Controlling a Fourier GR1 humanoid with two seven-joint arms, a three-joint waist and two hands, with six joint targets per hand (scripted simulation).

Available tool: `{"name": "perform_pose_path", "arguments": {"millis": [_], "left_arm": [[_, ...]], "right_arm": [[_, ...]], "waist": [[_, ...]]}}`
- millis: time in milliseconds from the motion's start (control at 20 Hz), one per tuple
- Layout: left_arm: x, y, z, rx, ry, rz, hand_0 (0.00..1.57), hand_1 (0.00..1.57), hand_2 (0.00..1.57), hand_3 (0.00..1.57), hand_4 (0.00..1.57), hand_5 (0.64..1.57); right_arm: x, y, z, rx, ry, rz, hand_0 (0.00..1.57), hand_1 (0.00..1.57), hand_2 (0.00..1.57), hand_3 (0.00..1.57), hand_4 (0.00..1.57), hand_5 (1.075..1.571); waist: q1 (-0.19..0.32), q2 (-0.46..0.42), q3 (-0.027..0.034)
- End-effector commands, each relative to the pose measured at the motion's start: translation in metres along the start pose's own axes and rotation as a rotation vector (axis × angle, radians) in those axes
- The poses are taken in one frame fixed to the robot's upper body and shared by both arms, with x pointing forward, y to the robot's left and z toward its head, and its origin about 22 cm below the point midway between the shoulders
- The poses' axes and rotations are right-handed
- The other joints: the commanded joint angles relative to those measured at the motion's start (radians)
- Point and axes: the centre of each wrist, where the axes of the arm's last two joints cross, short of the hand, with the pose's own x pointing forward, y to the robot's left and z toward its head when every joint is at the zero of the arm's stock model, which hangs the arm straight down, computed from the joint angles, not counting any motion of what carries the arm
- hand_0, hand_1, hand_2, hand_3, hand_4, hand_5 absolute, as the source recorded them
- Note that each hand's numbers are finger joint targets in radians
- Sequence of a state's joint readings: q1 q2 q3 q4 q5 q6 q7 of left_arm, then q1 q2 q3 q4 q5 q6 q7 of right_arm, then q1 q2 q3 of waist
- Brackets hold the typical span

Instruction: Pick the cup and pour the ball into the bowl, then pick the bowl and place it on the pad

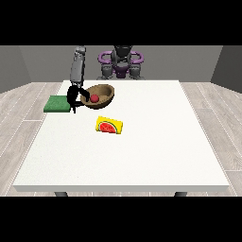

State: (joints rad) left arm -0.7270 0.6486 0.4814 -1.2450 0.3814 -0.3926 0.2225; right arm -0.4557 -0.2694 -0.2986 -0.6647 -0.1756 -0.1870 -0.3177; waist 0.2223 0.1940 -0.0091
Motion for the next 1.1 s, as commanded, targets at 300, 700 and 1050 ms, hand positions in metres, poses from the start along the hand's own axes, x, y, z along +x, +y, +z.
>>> {"name": "perform_pose_path", "arguments": {"millis": [300, 700, 1050], "left_arm": [[-0.044, 0.060, 0.043, 0.121, 0.094, -0.023, 0.00, 0.00, 0.00, 0.00, 1.20, 1.537], [-0.056, 0.058, 0.055, 0.145, 0.112, -0.020, 0.00, 0.00, 0.00, 0.00, 1.20, 1.543], [-0.046, 0.086, 0.066, 0.184, 0.086, -0.048, 0.00, 0.00, 0.00, 0.00, 1.21, 1.555]], "right_arm": [[0.107, -0.068, -0.048, -0.040, 0.138, 0.312, 1.57, 1.57, 1.57, 0.83, 1.04, 1.559], [0.132, -0.120, -0.053, -0.040, 0.143, 0.240, 1.57, 1.57, 1.57, 0.53, 1.10, 1.564], [0.126, -0.123, -0.050, -0.020, 0.107, 0.257, 1.57, 1.57, 1.57, 0.38, 1.12, 1.568]], "waist": [[-0.137, -0.056, 0.0065], [-0.162, -0.075, 0.0093], [-0.190, -0.010, 0.0092]]}}
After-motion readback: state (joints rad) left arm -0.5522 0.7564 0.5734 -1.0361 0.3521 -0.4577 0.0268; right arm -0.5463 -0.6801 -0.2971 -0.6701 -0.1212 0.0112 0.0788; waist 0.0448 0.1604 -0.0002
